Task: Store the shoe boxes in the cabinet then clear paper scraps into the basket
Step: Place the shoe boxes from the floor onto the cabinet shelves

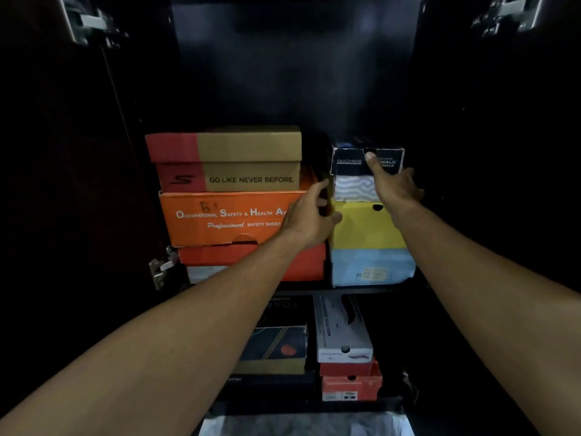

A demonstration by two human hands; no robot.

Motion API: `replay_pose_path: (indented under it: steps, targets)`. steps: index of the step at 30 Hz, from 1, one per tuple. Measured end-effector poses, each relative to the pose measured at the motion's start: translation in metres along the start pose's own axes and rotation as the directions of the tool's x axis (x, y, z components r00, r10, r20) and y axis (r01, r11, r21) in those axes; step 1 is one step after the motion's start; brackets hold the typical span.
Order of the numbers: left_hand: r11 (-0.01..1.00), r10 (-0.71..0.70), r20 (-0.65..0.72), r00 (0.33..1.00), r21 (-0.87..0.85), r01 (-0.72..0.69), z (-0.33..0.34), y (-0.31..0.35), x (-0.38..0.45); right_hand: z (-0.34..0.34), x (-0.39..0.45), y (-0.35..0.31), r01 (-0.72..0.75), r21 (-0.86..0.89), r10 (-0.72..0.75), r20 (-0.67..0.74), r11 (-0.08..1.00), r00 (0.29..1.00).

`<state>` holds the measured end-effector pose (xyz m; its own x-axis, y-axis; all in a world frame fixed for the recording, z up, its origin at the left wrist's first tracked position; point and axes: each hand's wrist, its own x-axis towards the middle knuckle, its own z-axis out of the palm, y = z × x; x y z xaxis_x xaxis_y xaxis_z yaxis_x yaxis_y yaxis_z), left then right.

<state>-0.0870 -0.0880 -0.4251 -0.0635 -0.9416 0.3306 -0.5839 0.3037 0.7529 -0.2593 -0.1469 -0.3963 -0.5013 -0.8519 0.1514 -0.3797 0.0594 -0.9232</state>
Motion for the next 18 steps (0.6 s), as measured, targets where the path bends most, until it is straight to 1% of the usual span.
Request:
replay_pose_path:
  steps: [2,4,7,9,13,18]
  targets:
    - [1.0,0.012,-0.002,1.0,0.029,-0.012,-0.004,-0.004,-0.01,-0.002,-0.01,-0.001,-0.007,0.09,0.008,-0.014,0.996,1.0]
    - [0.999,0.022,-0.019,1.0,0.027,-0.021,-0.009,-0.008,-0.02,-0.005,-0.021,-0.002,0.035,0.147,-0.024,-0.076,0.989,0.997]
    - [0.999,0.045,-0.073,0.996,-0.013,-0.046,-0.013,-0.016,-0.035,-0.009,-0.041,0.007,0.174,0.119,-0.149,-0.193,0.978,0.97]
    - [0.997,0.06,-0.131,0.99,-0.039,-0.065,-0.014,-0.022,-0.048,-0.011,-0.057,0.019,0.242,0.089,-0.218,-0.221,0.966,0.951]
    - [0.991,0.062,-0.194,0.979,-0.107,-0.084,-0.024,-0.033,-0.09,-0.018,-0.108,0.039,0.284,0.069,-0.267,-0.186,0.956,0.945]
    - [0.979,0.005,-0.197,0.98,-0.199,-0.045,-0.056,-0.043,-0.156,-0.013,-0.189,0.063,0.346,0.101,-0.332,-0.13,0.933,0.934]
